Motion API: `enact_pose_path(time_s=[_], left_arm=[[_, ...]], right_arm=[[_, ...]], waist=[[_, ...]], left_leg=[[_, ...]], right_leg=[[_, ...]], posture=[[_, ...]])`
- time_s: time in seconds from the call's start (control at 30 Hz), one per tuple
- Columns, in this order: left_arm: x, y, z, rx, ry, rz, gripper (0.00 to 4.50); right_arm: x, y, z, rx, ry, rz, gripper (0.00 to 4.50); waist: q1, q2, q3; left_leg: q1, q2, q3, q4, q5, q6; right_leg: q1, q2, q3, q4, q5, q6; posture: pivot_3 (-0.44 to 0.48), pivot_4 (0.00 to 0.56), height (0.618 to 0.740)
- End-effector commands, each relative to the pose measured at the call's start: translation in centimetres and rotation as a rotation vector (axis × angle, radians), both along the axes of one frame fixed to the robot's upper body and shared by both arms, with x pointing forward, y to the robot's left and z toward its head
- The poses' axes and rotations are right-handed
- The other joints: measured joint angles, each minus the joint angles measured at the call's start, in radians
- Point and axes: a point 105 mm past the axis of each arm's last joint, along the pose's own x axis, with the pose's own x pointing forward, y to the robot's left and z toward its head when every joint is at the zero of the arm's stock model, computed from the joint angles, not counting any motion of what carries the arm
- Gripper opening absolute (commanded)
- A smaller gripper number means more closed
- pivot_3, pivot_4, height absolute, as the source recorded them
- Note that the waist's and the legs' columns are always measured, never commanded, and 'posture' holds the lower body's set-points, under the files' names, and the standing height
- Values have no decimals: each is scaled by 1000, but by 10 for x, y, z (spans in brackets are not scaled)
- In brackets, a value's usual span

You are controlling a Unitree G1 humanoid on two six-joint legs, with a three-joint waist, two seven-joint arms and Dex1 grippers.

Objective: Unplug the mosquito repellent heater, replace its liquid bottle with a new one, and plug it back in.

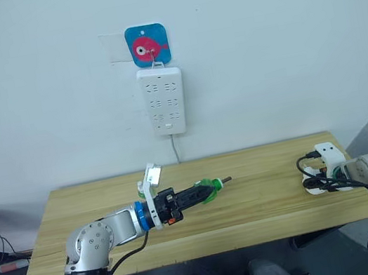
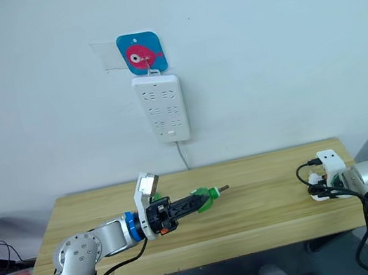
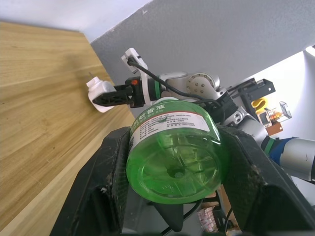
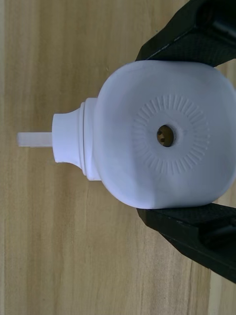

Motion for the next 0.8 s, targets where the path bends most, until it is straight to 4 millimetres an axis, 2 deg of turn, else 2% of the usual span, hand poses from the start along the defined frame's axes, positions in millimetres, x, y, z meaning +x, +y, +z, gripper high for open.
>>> enact_pose_path(time_s=[0.03,0.13,0.2,0.3,0.37,0.47,0.6,0.7,0.77,0.8], left_arm=[[-2,-5,10,-24,-55,-24,2290],[-1,-6,11,-25,-56,-25,2290],[-1,-6,11,-25,-57,-27,2290],[-1,-6,10,-24,-58,-29,2290],[-1,-6,10,-23,-58,-29,2290],[-1,-4,10,-22,-60,-26,2290],[1,-1,12,-18,-79,-14,2290],[5,-1,19,-10,-156,-2,2290],[11,-3,25,19,-283,24,2290],[16,-4,28,25,-330,53,2290]], right_arm=[[4,-5,6,-8,-28,-18,2994],[5,-5,6,-6,-27,-24,2994],[5,-5,6,-2,-27,-25,3712],[6,-3,8,5,-32,-22,4464],[6,-4,11,4,-37,-19,4464],[11,-4,31,25,-74,0,4464],[22,4,75,72,-171,-4,4464],[31,24,106,170,-271,11,4464],[32,43,123,322,-323,22,4464],[32,51,129,388,-345,28,4298]], waist=[[0,0,0],[-1,0,0],[-1,0,0],[-1,0,0],[-1,0,0],[-1,0,0],[-2,0,0],[-3,0,0],[-4,0,0],[-4,0,0]], left_leg=[[0,0,0,0,0,0],[1,0,0,0,0,0],[1,0,1,0,0,0],[1,0,1,0,0,0],[1,0,1,0,0,0],[2,0,1,0,0,0],[2,0,1,0,0,0],[2,0,1,0,0,0],[2,1,1,-1,0,0],[2,1,1,-1,0,0]], right_leg=[[0,0,0,0,0,0],[1,0,0,0,0,0],[1,0,0,0,0,0],[1,0,1,1,0,0],[1,0,1,1,0,0],[1,0,1,1,0,0],[1,0,1,1,0,0],[1,0,1,1,0,0],[1,1,1,1,0,0],[1,1,1,1,0,0]], posture=[[-27,88,740],[-33,89,740],[-32,90,740],[-32,90,740],[-34,91,740],[-38,98,740],[-48,103,740],[-59,105,740],[-64,106,740],[-67,105,740]])
